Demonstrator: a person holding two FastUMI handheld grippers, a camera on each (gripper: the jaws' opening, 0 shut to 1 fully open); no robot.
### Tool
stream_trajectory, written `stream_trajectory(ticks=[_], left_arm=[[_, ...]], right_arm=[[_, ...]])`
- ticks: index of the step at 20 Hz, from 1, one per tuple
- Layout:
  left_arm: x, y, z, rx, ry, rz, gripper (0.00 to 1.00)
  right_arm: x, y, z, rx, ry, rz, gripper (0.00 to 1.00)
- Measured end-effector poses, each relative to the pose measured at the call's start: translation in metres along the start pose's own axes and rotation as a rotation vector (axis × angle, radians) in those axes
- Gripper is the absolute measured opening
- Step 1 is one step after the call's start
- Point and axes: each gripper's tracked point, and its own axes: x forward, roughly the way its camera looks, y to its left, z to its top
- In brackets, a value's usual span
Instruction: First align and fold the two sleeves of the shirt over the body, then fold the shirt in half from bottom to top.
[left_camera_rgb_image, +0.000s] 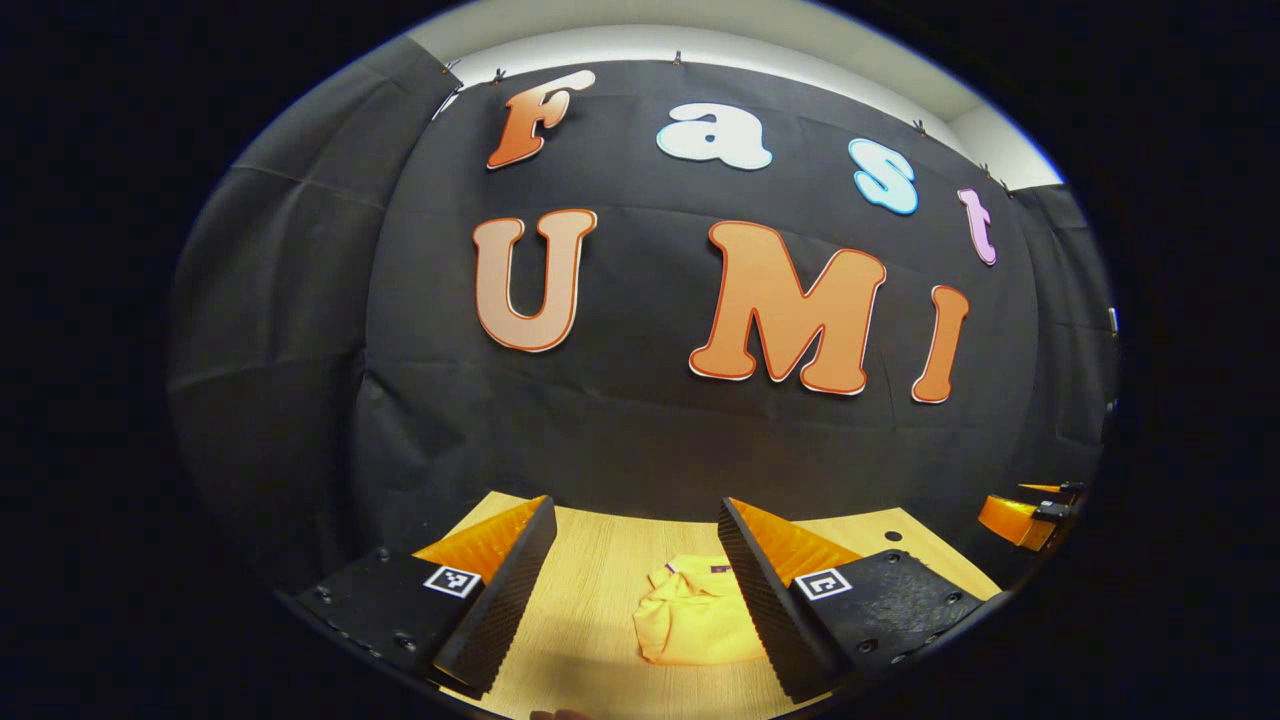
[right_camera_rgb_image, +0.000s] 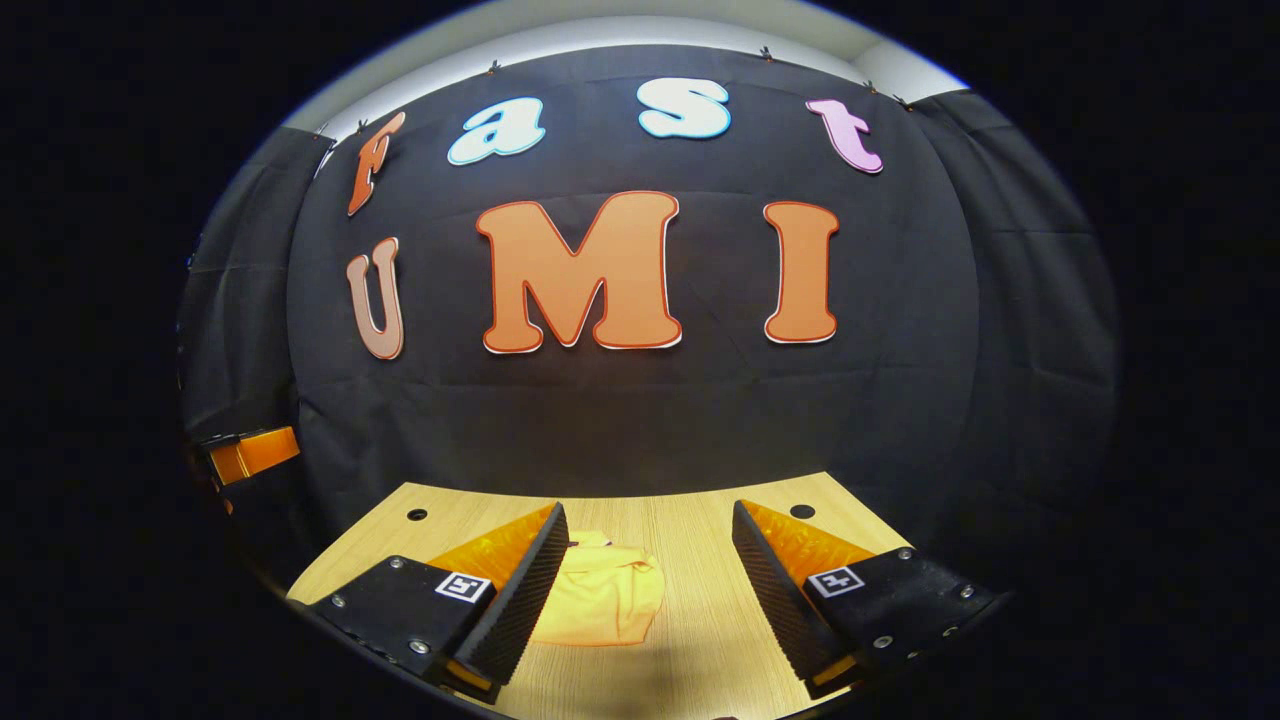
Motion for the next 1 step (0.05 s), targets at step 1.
stream_trajectory(ticks=[1], left_arm=[[-0.0003, -0.0003, 0.0008, 0.001, -0.004, -0.004, 0.98]], right_arm=[[-0.0013, -0.001, -0.0004, 0.003, 0.003, -0.007, 0.99]])
